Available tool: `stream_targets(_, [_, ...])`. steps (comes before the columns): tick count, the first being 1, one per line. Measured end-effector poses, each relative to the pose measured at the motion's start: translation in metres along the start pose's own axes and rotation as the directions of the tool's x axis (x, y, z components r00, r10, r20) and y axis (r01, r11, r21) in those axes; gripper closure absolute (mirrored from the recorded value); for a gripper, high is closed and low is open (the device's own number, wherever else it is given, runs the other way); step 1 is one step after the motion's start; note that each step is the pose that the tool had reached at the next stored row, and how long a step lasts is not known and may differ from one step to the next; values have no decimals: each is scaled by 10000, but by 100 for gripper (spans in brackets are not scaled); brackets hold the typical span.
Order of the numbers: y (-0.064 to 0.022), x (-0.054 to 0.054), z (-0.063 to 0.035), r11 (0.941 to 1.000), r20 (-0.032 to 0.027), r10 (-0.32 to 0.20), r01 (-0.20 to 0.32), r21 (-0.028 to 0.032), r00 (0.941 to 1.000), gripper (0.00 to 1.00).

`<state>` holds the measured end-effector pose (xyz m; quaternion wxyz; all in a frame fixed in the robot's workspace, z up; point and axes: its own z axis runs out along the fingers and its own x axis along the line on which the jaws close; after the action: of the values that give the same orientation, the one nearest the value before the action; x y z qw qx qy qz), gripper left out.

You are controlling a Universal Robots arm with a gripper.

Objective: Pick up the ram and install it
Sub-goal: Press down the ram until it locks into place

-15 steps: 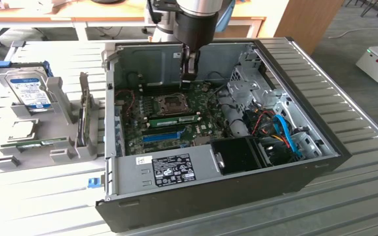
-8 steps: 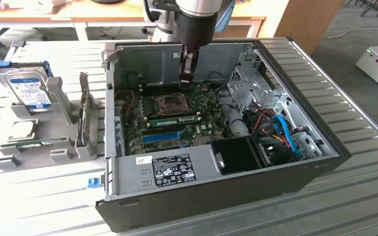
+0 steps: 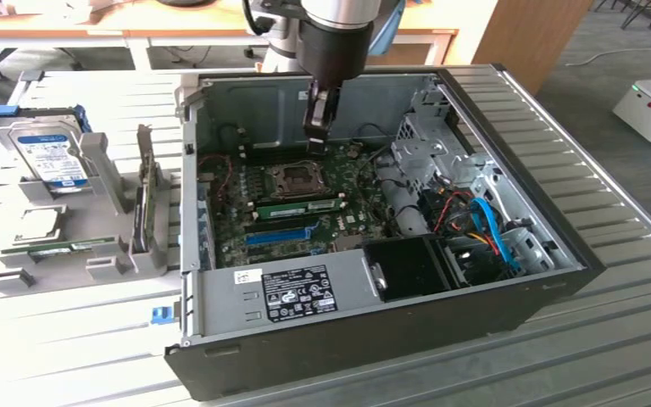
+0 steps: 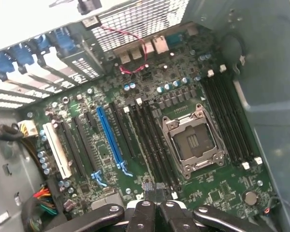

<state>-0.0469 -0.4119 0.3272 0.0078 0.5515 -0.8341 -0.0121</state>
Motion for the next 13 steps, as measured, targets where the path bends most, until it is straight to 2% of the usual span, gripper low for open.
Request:
stream_targets(6, [11, 5, 6, 9978, 19, 664, -664, -1, 9978, 89])
stream_targets(13, [21, 9, 12, 9909, 38, 1349, -1349, -2, 9909, 89])
